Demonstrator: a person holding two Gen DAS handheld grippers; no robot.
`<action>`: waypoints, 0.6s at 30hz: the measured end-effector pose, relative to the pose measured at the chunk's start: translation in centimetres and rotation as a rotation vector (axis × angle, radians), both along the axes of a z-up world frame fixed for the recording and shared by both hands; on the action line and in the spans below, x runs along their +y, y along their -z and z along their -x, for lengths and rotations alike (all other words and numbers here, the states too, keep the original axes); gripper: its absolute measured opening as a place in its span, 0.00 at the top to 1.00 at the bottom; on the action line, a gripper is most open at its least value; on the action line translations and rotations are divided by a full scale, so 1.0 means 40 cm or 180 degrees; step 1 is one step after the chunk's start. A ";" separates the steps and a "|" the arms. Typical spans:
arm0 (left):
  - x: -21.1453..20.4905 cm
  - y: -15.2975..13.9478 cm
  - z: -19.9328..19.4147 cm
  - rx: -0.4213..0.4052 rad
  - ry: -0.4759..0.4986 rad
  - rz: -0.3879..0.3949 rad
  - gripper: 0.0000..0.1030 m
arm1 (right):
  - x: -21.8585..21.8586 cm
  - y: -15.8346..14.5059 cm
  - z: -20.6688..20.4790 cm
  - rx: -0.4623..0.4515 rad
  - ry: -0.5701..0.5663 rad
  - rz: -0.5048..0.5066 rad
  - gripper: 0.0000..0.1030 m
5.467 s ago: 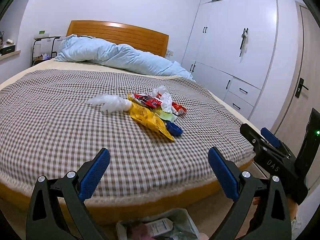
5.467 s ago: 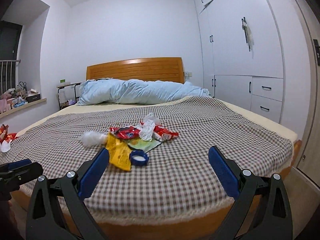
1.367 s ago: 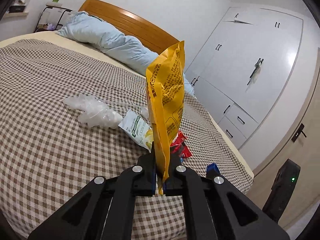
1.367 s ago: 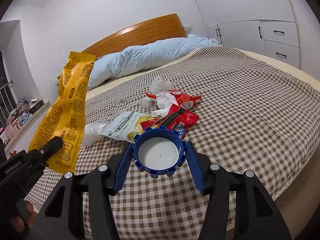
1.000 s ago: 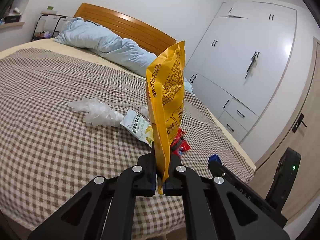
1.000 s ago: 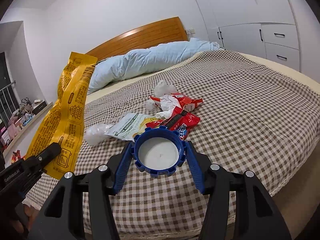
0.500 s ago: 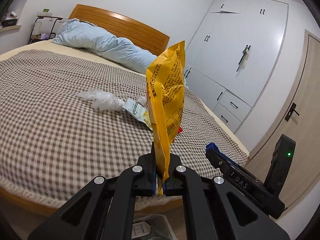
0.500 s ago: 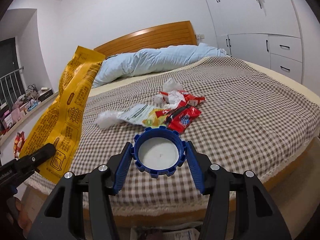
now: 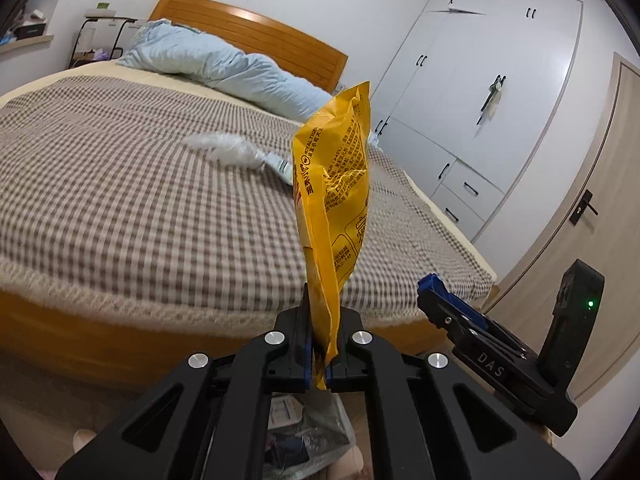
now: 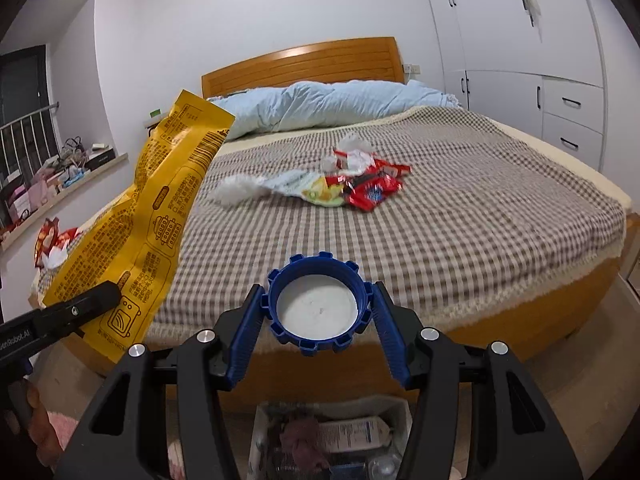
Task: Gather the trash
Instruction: 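Carry the yellow wrapper and blue cap down to the floor bin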
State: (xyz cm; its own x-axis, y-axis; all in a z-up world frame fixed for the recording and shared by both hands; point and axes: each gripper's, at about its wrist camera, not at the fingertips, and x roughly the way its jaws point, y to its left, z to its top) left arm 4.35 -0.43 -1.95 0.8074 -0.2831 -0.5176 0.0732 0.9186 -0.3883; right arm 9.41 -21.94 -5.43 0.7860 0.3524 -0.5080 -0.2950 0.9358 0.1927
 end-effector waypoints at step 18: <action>-0.036 0.115 0.160 0.0337 0.0078 -0.0110 0.99 | -0.049 0.106 0.188 0.0307 0.0036 0.0169 0.48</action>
State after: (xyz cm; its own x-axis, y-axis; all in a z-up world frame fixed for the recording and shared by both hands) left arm -2.04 -1.88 -6.56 0.7408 -0.2827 -0.6094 0.0562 0.9300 -0.3631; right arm 1.88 -23.92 -9.68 0.7364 0.3144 -0.5991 -0.2668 0.9487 0.1699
